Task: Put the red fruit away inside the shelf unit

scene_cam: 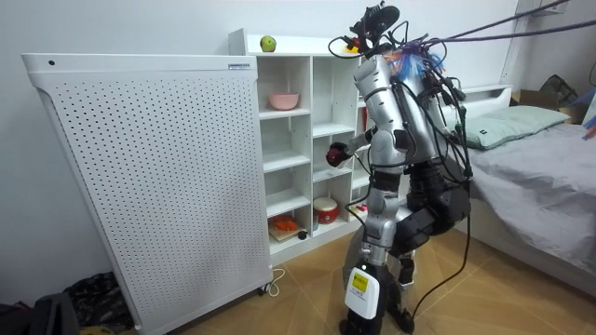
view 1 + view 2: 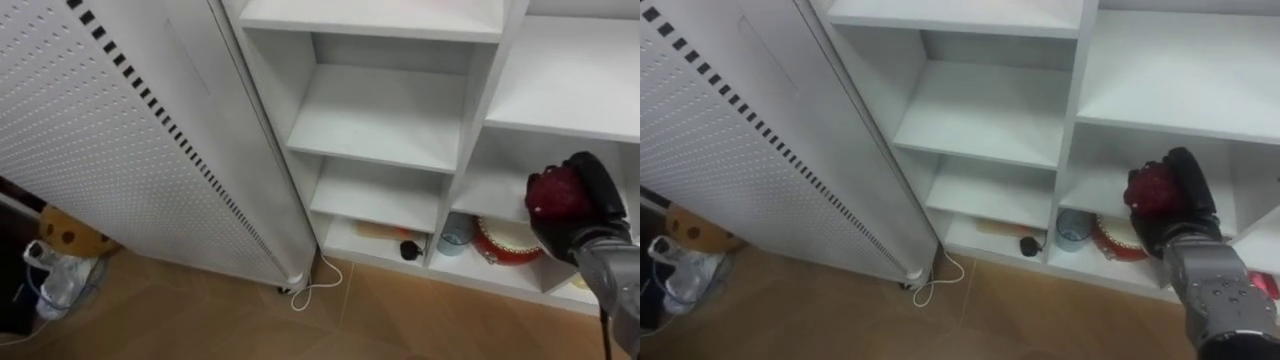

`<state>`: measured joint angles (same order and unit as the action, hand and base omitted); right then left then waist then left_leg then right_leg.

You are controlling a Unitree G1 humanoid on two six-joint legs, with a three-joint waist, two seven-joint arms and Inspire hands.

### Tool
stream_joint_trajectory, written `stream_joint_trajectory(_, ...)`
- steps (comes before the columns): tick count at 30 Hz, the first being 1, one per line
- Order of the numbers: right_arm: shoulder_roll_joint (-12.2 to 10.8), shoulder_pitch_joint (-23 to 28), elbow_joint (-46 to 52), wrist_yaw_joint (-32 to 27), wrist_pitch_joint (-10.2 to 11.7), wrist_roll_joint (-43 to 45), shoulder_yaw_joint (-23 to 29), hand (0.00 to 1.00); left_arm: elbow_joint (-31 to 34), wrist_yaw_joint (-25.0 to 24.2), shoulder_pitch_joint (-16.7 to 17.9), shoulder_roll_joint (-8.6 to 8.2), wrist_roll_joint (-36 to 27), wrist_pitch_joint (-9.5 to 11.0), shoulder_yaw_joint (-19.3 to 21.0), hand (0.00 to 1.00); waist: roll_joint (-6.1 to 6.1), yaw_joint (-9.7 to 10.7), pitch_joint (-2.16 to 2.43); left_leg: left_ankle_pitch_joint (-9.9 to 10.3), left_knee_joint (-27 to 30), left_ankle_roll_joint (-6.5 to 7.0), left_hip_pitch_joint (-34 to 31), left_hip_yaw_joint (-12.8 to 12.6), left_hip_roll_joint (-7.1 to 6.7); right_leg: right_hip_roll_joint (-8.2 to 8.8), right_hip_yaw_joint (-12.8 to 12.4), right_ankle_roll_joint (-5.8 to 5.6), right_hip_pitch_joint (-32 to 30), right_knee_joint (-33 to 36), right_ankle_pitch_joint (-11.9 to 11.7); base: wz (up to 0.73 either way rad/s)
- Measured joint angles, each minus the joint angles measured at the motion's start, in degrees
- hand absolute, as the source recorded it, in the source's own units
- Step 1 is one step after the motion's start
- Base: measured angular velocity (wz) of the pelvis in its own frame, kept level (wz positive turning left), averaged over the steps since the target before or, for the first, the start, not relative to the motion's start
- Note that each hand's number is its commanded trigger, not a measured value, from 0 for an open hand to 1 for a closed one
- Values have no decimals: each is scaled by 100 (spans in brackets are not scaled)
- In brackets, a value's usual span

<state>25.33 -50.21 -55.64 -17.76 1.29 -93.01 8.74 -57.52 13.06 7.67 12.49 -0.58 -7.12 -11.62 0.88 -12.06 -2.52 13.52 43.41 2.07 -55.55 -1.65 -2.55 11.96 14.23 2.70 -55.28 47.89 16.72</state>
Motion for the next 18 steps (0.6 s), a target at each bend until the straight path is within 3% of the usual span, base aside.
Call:
stream_joint_trajectory(6, 183, -6, 0, -42, 69, 3, 0, 0, -2, 79, 16, 28, 0, 8, -124, 0, 8, -84, 4, 6, 30, -1, 0, 0, 3, 1, -1, 5, 1, 30, 3, -1)
stream_joint_trajectory(13, 184, -48, 3, -230, 148, 3, 1, 0, -8, 257, 22, 32, 1, 27, -213, 0, 17, -99, 10, 8, 59, 0, 1, -4, 1, 29, 0, 14, -4, 87, 24, 1)
stream_joint_trajectory(18, 184, -93, 9, -475, 308, 2, 75, 0, -8, 325, 178, 34, 7, 133, -224, 0, 98, -128, 51, 39, 133, -7, -3, -2, 19, 3, 4, 18, 3, 103, 25, -2)
